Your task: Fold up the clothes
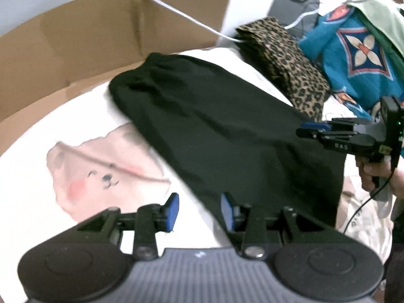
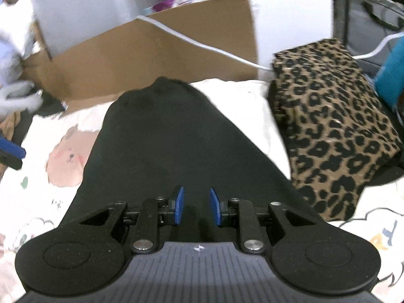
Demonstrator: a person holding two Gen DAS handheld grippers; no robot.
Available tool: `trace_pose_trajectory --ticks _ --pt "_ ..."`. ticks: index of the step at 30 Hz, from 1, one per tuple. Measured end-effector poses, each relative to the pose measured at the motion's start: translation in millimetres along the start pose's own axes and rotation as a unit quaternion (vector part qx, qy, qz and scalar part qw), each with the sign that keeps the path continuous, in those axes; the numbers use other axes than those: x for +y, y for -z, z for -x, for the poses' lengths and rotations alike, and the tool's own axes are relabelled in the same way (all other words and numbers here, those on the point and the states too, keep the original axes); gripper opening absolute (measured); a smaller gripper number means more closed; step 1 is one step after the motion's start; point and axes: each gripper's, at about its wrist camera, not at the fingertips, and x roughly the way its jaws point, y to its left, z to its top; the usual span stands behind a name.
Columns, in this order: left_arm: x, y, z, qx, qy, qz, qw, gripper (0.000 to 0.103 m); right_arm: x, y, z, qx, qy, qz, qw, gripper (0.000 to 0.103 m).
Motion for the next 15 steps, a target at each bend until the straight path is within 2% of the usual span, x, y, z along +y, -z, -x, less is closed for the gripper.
trace_pose_trajectory --ticks 3,7,13,15 --pt "15 19 -10 -0.017 0.013 0.058 0.9981 0.038 1 2 -6 0.016 0.011 0.018 1.0 0.029" --pt "24 43 -28 -0.036 0.023 0.099 0.9941 0.038 -9 10 -12 0.047 0.035 0.017 0.998 0.029" --pt "23 67 -51 0.0 0.043 0.107 0.9933 0.038 -12 38 -12 0.098 0.063 0.01 0.993 0.029" --pt "26 72 -54 0.006 0.047 0.112 0.9926 0.038 -9 46 -6 0.108 0.067 -0.017 0.992 0.03"
